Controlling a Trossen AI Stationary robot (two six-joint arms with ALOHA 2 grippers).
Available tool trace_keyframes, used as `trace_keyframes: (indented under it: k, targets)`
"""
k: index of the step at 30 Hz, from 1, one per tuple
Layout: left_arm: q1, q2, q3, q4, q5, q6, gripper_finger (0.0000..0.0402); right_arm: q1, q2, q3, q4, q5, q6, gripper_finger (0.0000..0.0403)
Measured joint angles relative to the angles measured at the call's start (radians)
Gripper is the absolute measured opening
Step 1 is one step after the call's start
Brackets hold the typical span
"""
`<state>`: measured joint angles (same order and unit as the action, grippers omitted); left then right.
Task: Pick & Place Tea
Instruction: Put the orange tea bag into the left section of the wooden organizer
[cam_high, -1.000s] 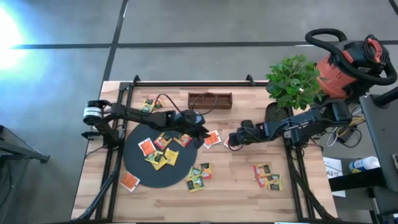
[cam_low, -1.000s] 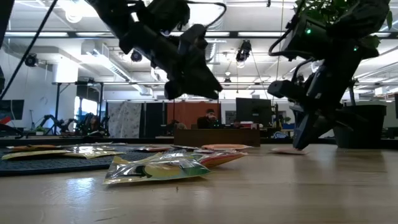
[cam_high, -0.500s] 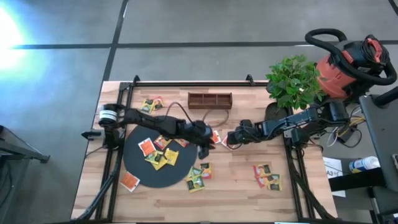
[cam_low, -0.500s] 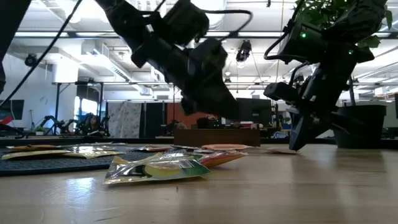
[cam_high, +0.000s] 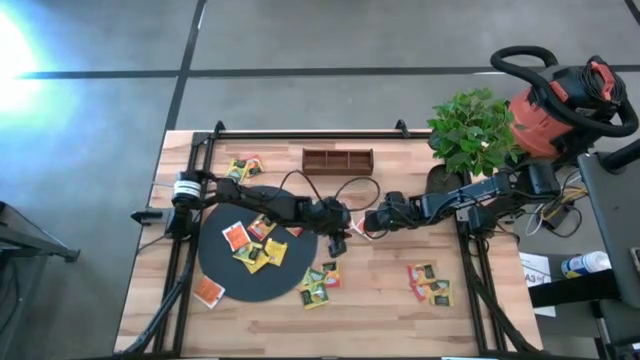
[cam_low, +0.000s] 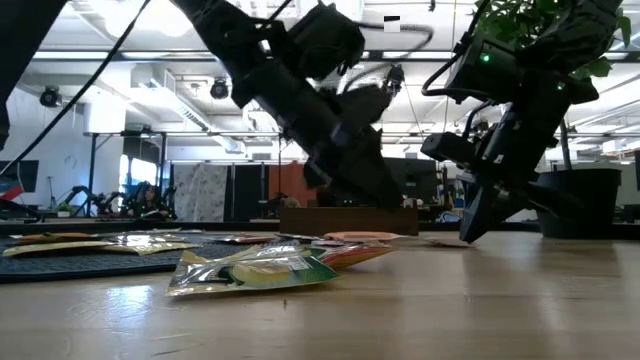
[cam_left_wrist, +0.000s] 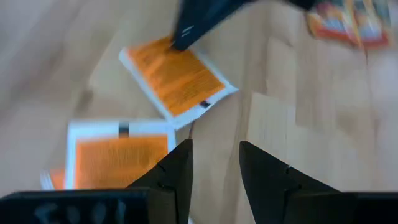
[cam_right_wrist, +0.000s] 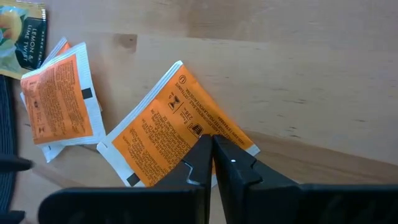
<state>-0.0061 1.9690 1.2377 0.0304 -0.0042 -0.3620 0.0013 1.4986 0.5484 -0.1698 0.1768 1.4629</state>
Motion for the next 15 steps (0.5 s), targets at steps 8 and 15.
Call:
trace_keyframes:
  k: [8, 15]
  targets:
    - [0.040, 0.009, -0.004, 0.029, 0.314, -0.477, 0.0124, 0.000, 0.006, -0.002, 0.076, -0.023, 0.027, 0.0018]
    - [0.042, 0.043, -0.029, 0.023, 0.295, -0.615, 0.0124, 0.000, 0.006, -0.002, 0.080, -0.007, 0.073, 0.0018]
